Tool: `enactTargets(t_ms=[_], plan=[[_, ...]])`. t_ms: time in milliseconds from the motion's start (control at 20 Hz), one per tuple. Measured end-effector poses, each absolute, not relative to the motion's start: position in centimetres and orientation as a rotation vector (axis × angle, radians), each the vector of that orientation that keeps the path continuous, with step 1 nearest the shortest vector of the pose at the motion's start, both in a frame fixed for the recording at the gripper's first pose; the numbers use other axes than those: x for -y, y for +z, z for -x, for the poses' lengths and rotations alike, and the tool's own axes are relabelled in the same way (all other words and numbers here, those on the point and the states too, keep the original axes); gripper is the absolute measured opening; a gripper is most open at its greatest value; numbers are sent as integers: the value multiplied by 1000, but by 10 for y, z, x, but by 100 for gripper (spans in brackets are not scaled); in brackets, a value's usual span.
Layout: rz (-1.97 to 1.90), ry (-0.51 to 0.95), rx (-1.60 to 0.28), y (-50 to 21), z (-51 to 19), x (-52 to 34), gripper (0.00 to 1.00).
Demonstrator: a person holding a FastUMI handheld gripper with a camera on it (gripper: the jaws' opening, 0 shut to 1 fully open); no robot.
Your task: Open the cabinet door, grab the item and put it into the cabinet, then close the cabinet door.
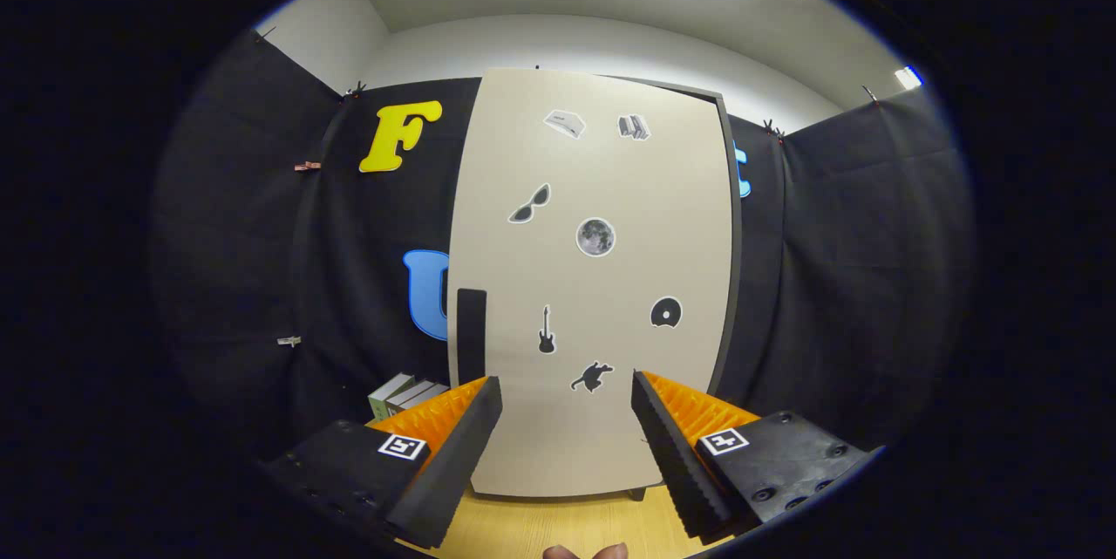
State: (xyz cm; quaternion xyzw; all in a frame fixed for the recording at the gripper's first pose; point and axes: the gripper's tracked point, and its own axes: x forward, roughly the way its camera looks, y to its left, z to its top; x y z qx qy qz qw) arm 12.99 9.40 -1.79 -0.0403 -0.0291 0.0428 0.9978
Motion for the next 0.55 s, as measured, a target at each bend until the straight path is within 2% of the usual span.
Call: enactTargets(t_ms=[250, 550], plan=[[68, 31, 74, -23, -158, -89, 97], [69, 55, 42, -37, -181, -97, 98]])
